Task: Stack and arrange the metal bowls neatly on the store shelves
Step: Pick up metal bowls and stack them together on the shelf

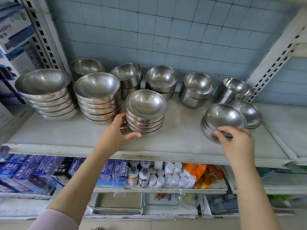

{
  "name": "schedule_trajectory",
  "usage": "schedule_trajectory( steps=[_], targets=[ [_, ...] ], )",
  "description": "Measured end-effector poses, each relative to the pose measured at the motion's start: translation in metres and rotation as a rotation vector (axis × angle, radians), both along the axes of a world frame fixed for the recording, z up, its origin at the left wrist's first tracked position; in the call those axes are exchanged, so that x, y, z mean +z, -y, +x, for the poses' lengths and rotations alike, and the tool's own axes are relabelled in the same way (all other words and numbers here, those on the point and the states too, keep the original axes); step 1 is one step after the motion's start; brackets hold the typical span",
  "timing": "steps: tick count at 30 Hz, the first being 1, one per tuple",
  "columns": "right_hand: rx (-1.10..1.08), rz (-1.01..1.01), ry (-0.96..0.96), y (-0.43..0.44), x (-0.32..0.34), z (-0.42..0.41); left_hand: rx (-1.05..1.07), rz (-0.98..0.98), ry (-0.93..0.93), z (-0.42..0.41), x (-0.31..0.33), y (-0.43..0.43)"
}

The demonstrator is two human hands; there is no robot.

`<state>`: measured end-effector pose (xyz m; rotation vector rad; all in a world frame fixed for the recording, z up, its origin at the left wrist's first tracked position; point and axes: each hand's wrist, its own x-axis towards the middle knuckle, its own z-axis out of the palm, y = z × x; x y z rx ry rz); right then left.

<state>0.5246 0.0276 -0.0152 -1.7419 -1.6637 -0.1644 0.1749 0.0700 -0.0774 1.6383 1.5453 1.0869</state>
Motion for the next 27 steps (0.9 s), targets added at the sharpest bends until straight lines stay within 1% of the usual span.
schedule_trajectory(
  steps=[4, 9, 12, 15, 17, 21, 23, 27],
  targets=[
    [0.0, 0.037, -0.021, -0.001, 0.0, -0.001, -0.01, -0.001, -0.007, -0.001, 0.0, 0.0],
    [-0.012, 0.204, -0.023, 0.002, 0.013, -0.009, -0.011, -0.029, -0.001, -0.002, 0.001, 0.001],
    [0.058, 0.285, -0.041, 0.0, 0.031, -0.028, -0.005, -0.044, 0.001, -0.002, 0.002, 0.002],
    [0.191, 0.32, -0.139, -0.004, 0.051, -0.065, -0.017, -0.063, 0.024, -0.002, 0.002, 0.002],
    [0.312, 0.33, -0.164, -0.006, 0.06, -0.097, -0.02, -0.061, 0.02, -0.002, 0.003, 0.003],
    [0.501, 0.315, -0.09, -0.011, 0.067, -0.146, -0.035, -0.051, 0.036, 0.0, 0.007, 0.005],
    [0.536, 0.284, -0.07, -0.013, 0.064, -0.158, -0.048, -0.052, 0.048, 0.0, 0.008, 0.006],
    [0.527, 0.243, -0.025, -0.015, 0.051, -0.168, -0.042, -0.059, 0.023, -0.001, 0.009, 0.007]
  ],
)
